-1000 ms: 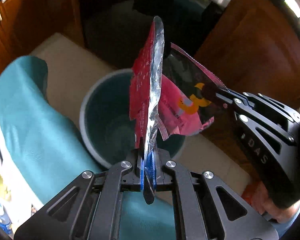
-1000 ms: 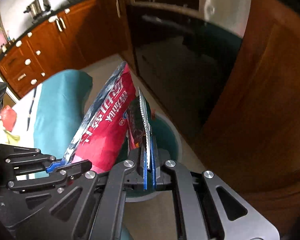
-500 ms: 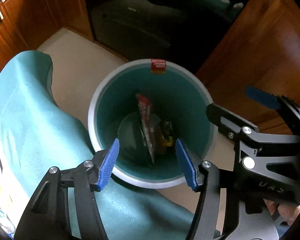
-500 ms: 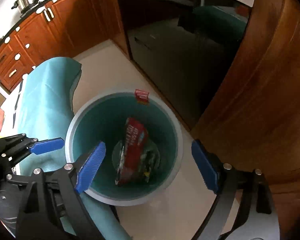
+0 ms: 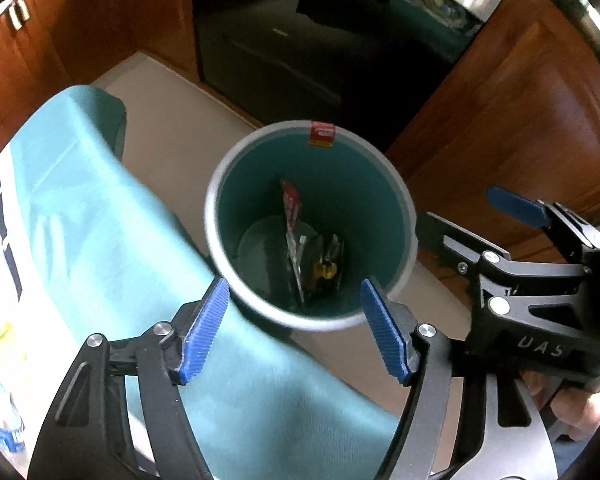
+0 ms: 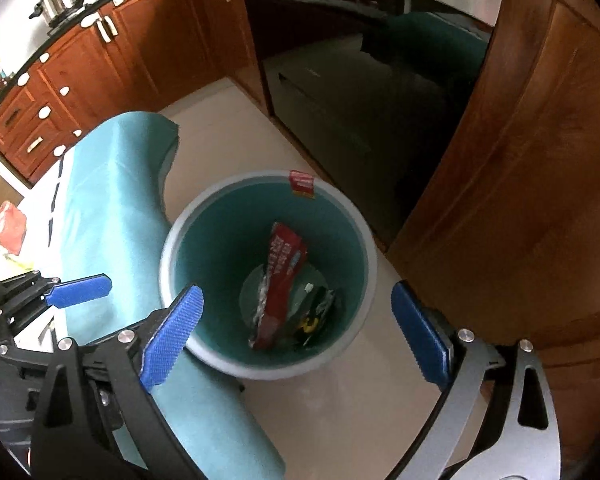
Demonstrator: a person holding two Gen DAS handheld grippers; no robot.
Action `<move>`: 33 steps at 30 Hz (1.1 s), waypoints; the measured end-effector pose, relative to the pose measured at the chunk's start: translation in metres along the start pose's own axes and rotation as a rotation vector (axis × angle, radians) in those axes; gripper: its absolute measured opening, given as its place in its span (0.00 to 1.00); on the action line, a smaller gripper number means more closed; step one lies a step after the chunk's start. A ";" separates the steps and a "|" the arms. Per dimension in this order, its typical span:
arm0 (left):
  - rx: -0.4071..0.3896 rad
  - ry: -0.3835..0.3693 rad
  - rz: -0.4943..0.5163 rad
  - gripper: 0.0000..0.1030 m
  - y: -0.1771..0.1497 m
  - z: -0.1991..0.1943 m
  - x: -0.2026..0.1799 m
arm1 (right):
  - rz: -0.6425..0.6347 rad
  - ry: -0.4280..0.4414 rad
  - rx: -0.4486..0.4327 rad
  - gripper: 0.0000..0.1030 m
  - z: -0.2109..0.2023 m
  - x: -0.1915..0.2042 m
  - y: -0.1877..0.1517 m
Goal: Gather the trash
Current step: 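Open the left gripper to drop the wrapper into the bin, then move both tools back over the table toward the tissue and peel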
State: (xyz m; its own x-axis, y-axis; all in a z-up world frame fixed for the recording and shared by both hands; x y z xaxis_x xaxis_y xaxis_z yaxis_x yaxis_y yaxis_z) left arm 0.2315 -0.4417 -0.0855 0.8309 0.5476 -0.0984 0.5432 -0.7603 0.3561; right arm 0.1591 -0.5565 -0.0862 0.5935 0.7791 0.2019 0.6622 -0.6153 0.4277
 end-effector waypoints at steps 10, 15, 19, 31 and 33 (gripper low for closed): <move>-0.089 0.010 -0.049 0.81 -0.056 -0.075 0.014 | -0.093 0.073 -0.026 0.92 -0.057 0.057 -0.033; -0.133 0.071 -0.038 0.91 -0.095 -0.118 0.033 | -0.160 0.137 -0.007 0.94 -0.076 0.104 -0.058; -0.145 0.140 -0.043 0.95 -0.137 -0.143 0.060 | -0.231 0.176 0.018 0.94 -0.086 0.145 -0.084; -0.063 0.316 -0.209 0.96 -0.275 -0.181 0.160 | -0.418 0.256 0.121 0.94 -0.082 0.250 -0.157; -0.062 0.300 -0.243 0.96 -0.290 -0.182 0.170 | -0.434 0.254 0.143 0.94 -0.078 0.260 -0.167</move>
State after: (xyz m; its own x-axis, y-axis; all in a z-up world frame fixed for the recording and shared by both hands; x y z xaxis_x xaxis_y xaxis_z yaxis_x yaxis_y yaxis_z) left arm 0.1935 -0.0650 -0.0366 0.6021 0.7938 0.0858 0.7037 -0.5784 0.4126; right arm 0.1671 -0.2415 -0.0369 0.1325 0.9597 0.2477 0.8891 -0.2255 0.3983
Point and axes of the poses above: each gripper's, at about its wrist camera, not at the fingertips, and z roughly the way its jaws point, x to its left, y to its top, the point moved 6 cm from there along z, roughly the way its jaws point, and after that the axes turned 11 degrees about z, right-handed, at the moved point
